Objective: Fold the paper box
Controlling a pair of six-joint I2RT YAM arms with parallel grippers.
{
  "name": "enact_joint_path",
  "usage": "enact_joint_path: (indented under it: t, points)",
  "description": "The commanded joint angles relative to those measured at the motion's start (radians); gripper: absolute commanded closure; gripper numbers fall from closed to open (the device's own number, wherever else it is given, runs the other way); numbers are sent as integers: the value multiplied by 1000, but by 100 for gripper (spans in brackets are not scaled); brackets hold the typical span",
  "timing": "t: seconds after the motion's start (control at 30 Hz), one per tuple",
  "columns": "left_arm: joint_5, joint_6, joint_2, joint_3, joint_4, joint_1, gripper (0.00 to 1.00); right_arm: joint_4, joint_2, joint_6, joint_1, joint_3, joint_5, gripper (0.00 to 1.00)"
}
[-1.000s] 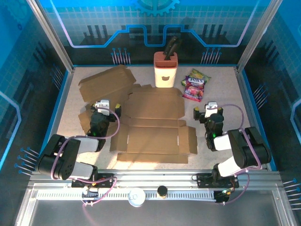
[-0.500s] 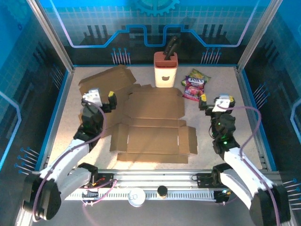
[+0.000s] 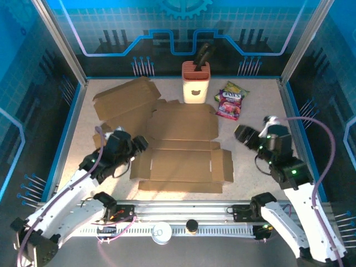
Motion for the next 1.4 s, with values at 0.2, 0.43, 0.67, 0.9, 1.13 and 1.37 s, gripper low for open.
enact_joint_path:
  t: [0.2,0.43,0.67,0.9,1.13,1.37]
  points:
    - [-119,-454,-61,-174,-164,-251,37,-91,-9,380,350,-114,104,32]
    - [-142,-609,-29,-241,-114,-344,38,-21,16,431,398,-150,92,32]
    - [-147,-684,-44,-337,8,-357,45,14,-1,450,398,-178,83,32]
    - [-186,-715,-67,-390,82,-357,51,28,-8,455,398,-191,76,32]
    - [-212,-706,-62,-408,142,-358,59,47,-15,465,398,-212,61,32]
    - [-212,-696,-70,-422,166,-357,74,87,-22,524,411,-256,10,32]
